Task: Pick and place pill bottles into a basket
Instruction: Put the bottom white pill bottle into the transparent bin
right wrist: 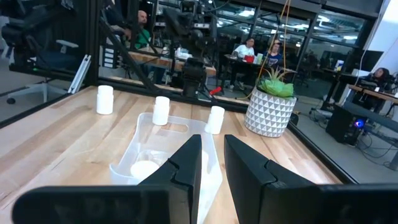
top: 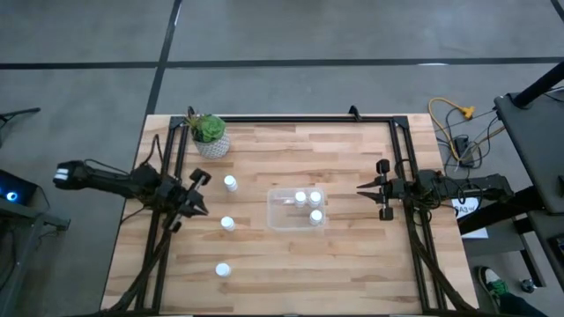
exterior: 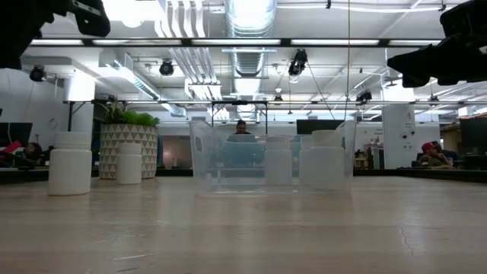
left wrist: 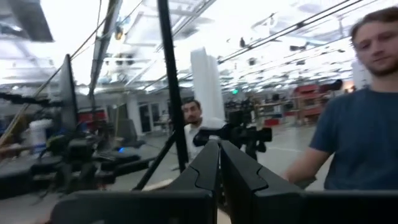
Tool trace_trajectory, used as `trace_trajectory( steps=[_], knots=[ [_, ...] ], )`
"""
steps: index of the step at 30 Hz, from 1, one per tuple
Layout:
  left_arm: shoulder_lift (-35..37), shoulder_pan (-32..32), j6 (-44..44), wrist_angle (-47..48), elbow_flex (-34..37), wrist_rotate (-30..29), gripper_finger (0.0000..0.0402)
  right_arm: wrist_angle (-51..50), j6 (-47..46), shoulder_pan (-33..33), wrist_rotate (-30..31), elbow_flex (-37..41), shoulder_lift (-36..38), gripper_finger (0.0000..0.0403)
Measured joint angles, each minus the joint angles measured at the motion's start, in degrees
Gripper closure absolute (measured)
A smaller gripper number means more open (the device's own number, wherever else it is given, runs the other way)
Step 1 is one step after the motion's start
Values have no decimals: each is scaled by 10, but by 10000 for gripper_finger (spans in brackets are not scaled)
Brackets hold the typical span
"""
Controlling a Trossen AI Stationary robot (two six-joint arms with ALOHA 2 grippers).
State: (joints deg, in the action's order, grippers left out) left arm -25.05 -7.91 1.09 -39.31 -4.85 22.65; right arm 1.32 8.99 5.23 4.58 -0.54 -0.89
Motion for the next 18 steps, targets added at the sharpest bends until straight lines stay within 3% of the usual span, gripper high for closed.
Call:
trace_trajectory(
  steps=[12,18],
  knots=[
    [-206,-43,-38,-2,-132,14,402,0,0,0,0,0,0,344],
    [-310,-71,-101,39,-227,13,402,0,0,0,0,0,0,344]
  ],
)
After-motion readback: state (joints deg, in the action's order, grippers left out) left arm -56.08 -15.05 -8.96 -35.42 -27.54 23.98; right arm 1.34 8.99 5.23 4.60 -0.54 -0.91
